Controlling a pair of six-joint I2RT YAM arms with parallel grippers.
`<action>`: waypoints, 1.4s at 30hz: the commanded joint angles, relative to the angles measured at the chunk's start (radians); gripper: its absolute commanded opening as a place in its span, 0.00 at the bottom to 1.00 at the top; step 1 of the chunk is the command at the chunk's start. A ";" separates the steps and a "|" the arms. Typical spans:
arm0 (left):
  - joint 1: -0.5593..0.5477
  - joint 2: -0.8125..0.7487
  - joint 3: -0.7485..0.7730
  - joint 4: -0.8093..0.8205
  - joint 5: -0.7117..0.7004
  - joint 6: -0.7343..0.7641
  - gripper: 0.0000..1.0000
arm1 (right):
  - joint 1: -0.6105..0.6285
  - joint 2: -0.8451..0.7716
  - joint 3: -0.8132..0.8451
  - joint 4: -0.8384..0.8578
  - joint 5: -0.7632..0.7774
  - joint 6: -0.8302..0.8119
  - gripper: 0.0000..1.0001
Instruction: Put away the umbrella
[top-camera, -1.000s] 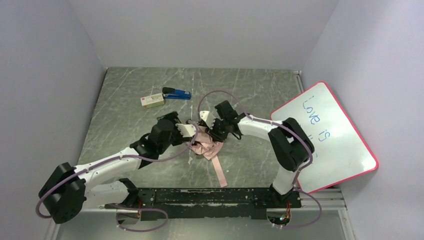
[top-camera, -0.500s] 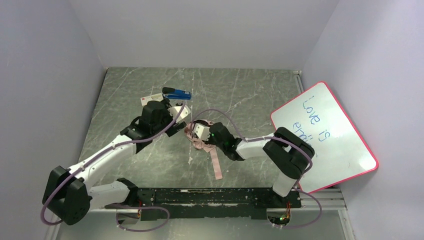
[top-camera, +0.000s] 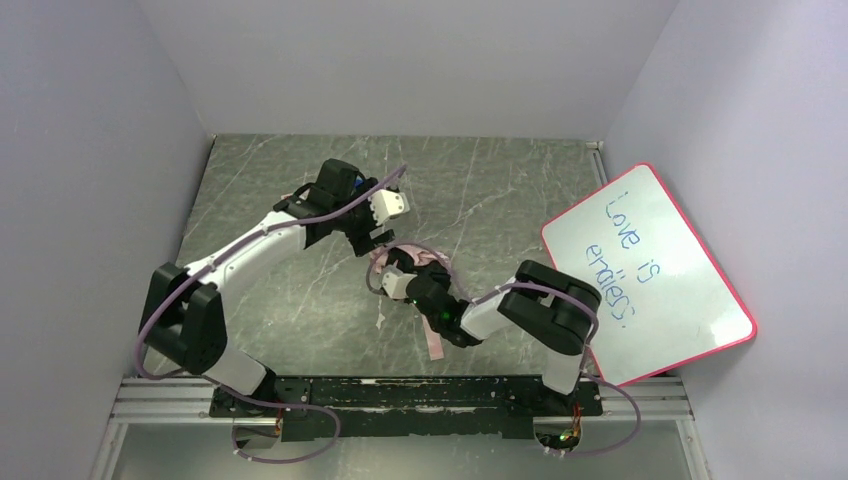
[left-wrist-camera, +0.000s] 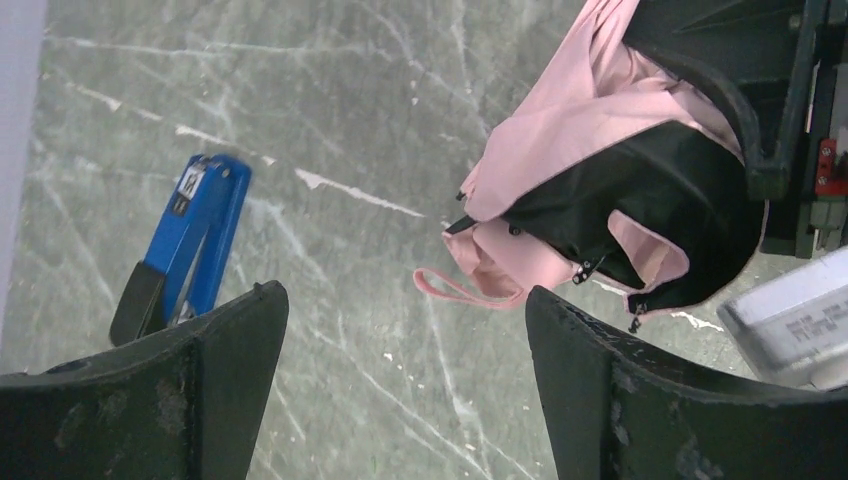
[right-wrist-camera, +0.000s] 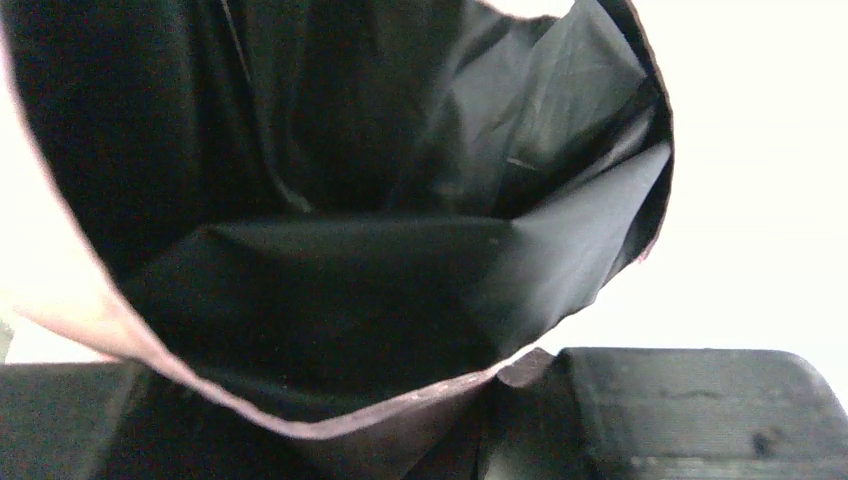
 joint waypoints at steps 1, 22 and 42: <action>-0.007 0.065 0.092 -0.119 0.155 0.096 0.92 | 0.065 0.085 -0.083 -0.104 0.059 -0.009 0.18; -0.148 0.278 0.187 -0.153 0.235 0.205 0.96 | 0.150 0.148 -0.119 0.019 0.112 -0.023 0.14; -0.113 0.478 0.112 -0.225 0.300 0.275 0.89 | 0.151 0.164 -0.112 0.047 0.121 -0.031 0.13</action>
